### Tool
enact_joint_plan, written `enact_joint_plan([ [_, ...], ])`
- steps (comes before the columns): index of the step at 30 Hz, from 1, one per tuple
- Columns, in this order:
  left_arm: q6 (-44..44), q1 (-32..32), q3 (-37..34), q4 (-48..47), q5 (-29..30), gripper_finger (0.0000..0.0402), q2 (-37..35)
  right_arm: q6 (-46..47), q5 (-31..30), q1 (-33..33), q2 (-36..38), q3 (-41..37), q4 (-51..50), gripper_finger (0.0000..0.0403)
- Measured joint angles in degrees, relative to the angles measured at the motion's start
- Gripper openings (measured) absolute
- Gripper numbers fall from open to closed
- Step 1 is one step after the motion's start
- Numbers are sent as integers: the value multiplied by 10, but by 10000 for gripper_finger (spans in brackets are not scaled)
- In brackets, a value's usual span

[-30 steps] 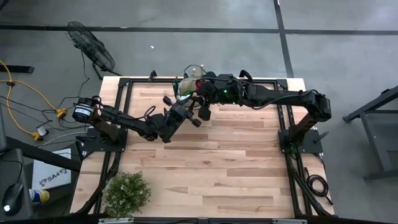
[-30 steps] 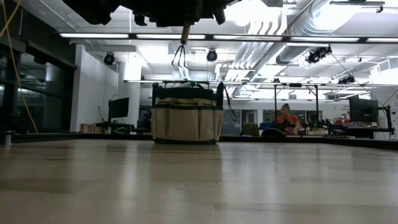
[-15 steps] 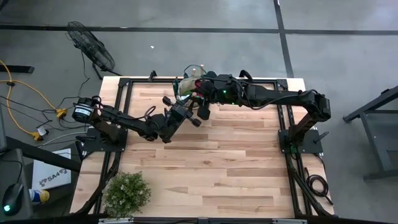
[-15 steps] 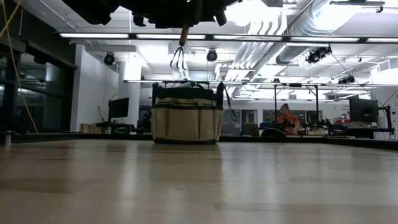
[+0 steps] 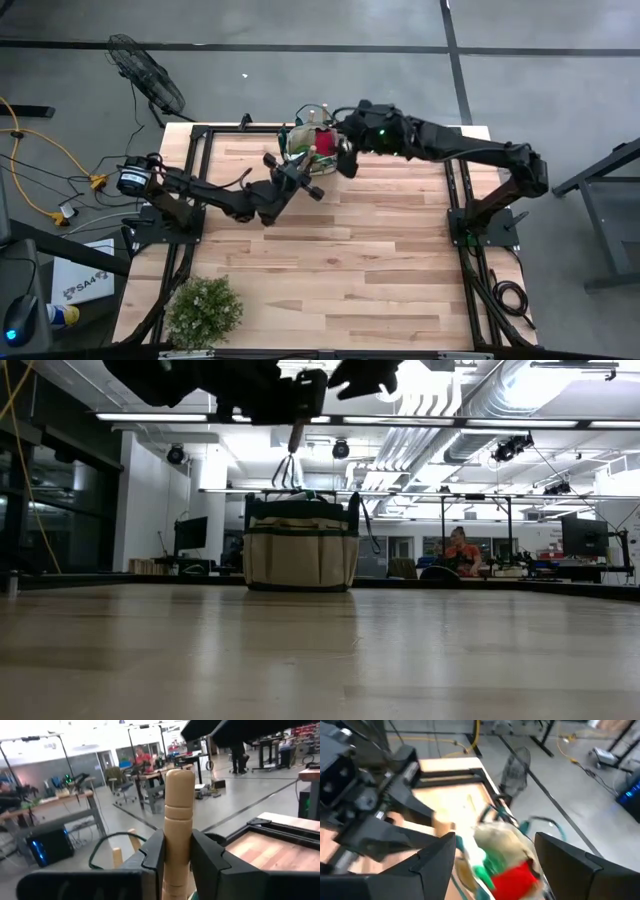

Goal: Pick & Place Garden tools in Gardening bag
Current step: Put the brown hand rake into the gardening bag

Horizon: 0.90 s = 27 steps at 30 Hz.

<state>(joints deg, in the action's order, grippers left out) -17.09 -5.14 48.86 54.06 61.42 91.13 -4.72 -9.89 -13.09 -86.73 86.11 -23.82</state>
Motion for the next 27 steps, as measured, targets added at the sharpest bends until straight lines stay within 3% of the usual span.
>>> enact_joint_plan([
  [18,197,-28,0,-147,-3,62,3,2,8,-65,63,1,-110,258],
  [27,277,23,0,-133,7,62,58,-6,8,-103,63,1,-113,258],
])
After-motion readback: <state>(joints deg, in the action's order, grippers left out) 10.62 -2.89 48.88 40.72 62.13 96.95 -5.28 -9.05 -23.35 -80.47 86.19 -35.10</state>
